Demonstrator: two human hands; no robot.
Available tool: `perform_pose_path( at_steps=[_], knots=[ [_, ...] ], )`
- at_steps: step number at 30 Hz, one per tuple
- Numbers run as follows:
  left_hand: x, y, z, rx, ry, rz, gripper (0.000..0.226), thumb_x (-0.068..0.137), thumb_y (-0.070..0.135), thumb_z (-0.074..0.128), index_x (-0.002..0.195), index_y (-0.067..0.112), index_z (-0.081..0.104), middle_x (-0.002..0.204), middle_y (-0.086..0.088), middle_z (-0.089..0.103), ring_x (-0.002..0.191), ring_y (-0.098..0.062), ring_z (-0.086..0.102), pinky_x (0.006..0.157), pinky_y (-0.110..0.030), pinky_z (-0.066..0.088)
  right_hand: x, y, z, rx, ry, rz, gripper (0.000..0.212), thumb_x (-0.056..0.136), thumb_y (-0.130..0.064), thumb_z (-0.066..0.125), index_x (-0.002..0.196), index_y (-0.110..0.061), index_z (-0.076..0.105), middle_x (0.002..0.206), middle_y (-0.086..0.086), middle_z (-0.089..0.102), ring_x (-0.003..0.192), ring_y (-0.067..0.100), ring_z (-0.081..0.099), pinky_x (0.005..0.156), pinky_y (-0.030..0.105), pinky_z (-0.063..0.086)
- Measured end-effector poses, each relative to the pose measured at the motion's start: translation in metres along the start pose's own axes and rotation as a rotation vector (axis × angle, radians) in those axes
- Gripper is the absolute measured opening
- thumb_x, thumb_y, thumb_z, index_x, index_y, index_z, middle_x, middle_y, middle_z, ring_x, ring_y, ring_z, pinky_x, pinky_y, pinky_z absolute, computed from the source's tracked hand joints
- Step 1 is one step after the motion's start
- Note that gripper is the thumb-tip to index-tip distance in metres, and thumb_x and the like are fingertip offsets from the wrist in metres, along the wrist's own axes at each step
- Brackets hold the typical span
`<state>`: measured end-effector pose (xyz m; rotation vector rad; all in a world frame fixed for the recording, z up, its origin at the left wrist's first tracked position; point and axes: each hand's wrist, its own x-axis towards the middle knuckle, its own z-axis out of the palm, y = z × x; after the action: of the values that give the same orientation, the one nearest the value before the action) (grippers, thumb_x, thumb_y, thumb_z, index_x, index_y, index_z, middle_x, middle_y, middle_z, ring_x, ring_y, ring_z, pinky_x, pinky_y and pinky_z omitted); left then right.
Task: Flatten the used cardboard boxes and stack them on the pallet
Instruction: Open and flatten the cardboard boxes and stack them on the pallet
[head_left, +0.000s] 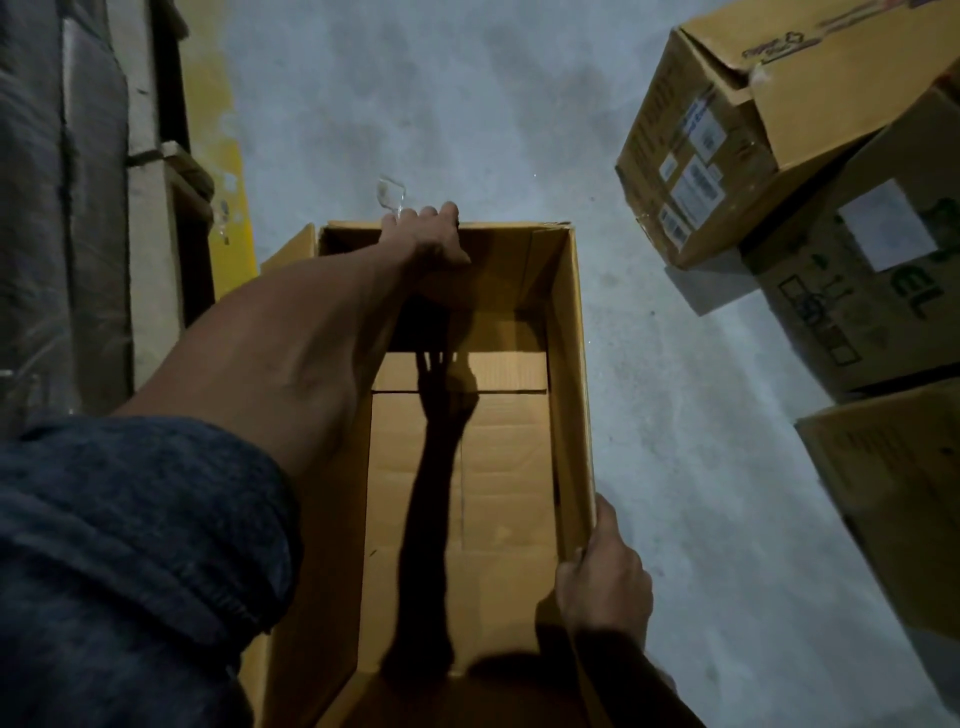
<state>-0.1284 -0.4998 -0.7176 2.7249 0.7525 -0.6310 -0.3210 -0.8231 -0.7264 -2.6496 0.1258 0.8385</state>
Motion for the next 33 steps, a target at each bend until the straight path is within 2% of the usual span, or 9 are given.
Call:
perform_pose_path(
  at_steps=[4, 8, 15, 18, 21, 23, 26, 29, 33],
  knots=[
    [-0.006, -0.001, 0.002, 0.049, -0.003, 0.027, 0.063, 0.093, 0.045, 0.061, 0.142, 0.016, 0.037, 0.149, -0.017, 0.04, 0.139, -0.038, 0.033, 0.114, -0.051, 0.024, 0.0, 0.001, 0.001, 0.014, 0.015, -0.016, 0.059, 0.099, -0.016, 0.056, 0.149, -0.03, 0.029, 0.117, 0.002, 0.065, 0.104, 0.023, 0.064, 0.092, 0.036, 0.052],
    [-0.041, -0.012, 0.022, 0.021, 0.184, 0.075, 0.076, 0.095, 0.039, 0.057, 0.156, 0.015, 0.019, 0.165, -0.009, 0.017, 0.152, -0.031, 0.012, 0.123, -0.049, 0.011, -0.001, 0.002, 0.003, 0.027, 0.022, -0.03, 0.058, 0.098, -0.016, 0.059, 0.148, -0.028, 0.031, 0.118, 0.003, 0.065, 0.103, 0.023, 0.065, 0.09, 0.037, 0.054],
    [-0.178, -0.072, 0.089, 0.025, 0.289, -0.114, 0.081, 0.096, 0.034, 0.053, 0.159, 0.011, 0.008, 0.166, -0.014, -0.006, 0.153, -0.034, -0.008, 0.122, -0.051, -0.001, -0.005, 0.007, 0.004, 0.051, 0.083, -0.083, 0.062, 0.095, -0.008, 0.06, 0.151, -0.019, 0.035, 0.104, 0.004, 0.065, 0.088, 0.022, 0.064, 0.08, 0.04, 0.058],
    [-0.225, -0.096, 0.114, -0.125, 0.242, -0.267, 0.085, 0.094, 0.028, 0.059, 0.157, 0.002, 0.008, 0.163, -0.024, 0.007, 0.151, -0.04, 0.01, 0.123, -0.052, 0.015, -0.006, 0.006, 0.001, 0.051, 0.078, -0.06, 0.062, 0.096, -0.008, 0.06, 0.151, -0.019, 0.035, 0.112, 0.008, 0.066, 0.095, 0.026, 0.065, 0.083, 0.04, 0.057],
    [-0.254, -0.106, 0.14, -0.37, 0.194, -0.357, 0.07, 0.092, 0.017, 0.062, 0.148, 0.005, 0.023, 0.146, -0.023, 0.039, 0.13, -0.039, 0.044, 0.107, -0.054, 0.042, -0.004, 0.006, -0.001, 0.035, 0.062, -0.037, 0.059, 0.097, -0.009, 0.058, 0.15, -0.02, 0.036, 0.117, 0.011, 0.066, 0.098, 0.029, 0.065, 0.081, 0.04, 0.057],
    [-0.264, -0.107, 0.149, -0.499, 0.18, -0.406, 0.058, 0.094, 0.012, 0.059, 0.143, 0.012, 0.028, 0.134, -0.017, 0.051, 0.116, -0.038, 0.056, 0.095, -0.053, 0.051, -0.003, 0.008, -0.001, 0.033, 0.063, -0.046, 0.056, 0.097, -0.009, 0.058, 0.148, -0.019, 0.038, 0.116, 0.012, 0.066, 0.097, 0.03, 0.065, 0.078, 0.04, 0.057],
    [-0.275, -0.106, 0.158, -0.579, 0.122, -0.497, 0.045, 0.099, 0.016, 0.055, 0.14, 0.016, 0.038, 0.119, -0.013, 0.063, 0.103, -0.038, 0.064, 0.086, -0.046, 0.055, -0.001, 0.012, -0.001, 0.06, 0.068, -0.057, 0.053, 0.096, -0.009, 0.058, 0.146, -0.018, 0.042, 0.117, 0.012, 0.066, 0.098, 0.032, 0.065, 0.078, 0.039, 0.054],
    [-0.286, -0.111, 0.166, -0.623, 0.046, -0.536, 0.033, 0.1, 0.023, 0.057, 0.132, 0.014, 0.056, 0.121, -0.013, 0.067, 0.102, -0.036, 0.065, 0.088, -0.041, 0.055, -0.002, 0.014, -0.001, 0.113, 0.06, -0.076, 0.052, 0.096, -0.01, 0.058, 0.146, -0.019, 0.044, 0.121, 0.011, 0.066, 0.101, 0.031, 0.065, 0.082, 0.042, 0.057],
    [-0.288, -0.117, 0.167, -0.717, 0.017, -0.56, 0.025, 0.098, 0.023, 0.061, 0.12, 0.012, 0.064, 0.116, -0.014, 0.07, 0.099, -0.036, 0.067, 0.089, -0.047, 0.057, -0.003, 0.014, -0.004, 0.128, 0.002, -0.028, 0.051, 0.098, -0.014, 0.057, 0.146, -0.018, 0.043, 0.126, 0.011, 0.063, 0.107, 0.031, 0.062, 0.081, 0.038, 0.051]
  ],
)
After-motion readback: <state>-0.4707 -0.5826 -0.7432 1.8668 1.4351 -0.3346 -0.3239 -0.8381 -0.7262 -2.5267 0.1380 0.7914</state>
